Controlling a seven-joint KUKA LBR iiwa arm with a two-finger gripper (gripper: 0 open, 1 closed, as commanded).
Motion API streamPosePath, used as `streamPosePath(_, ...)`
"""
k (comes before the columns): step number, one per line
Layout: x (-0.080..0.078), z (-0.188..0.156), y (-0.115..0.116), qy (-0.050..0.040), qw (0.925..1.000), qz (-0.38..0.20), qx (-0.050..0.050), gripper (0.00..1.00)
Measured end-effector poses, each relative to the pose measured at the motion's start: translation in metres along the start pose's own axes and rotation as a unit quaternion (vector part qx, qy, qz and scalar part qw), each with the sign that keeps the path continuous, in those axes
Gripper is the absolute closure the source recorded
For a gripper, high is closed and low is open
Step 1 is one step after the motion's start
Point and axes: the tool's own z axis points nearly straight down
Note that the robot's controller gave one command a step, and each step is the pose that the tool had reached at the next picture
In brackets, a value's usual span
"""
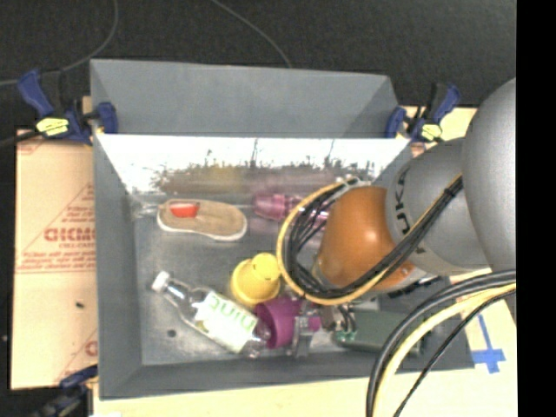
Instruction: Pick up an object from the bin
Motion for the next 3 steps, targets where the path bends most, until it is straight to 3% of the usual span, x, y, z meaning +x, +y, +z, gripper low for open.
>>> streamPosePath(3, -0.0001, 0.0000, 0.0000, 0.0000, 1.0000, -0.002, 0.000, 1.00)
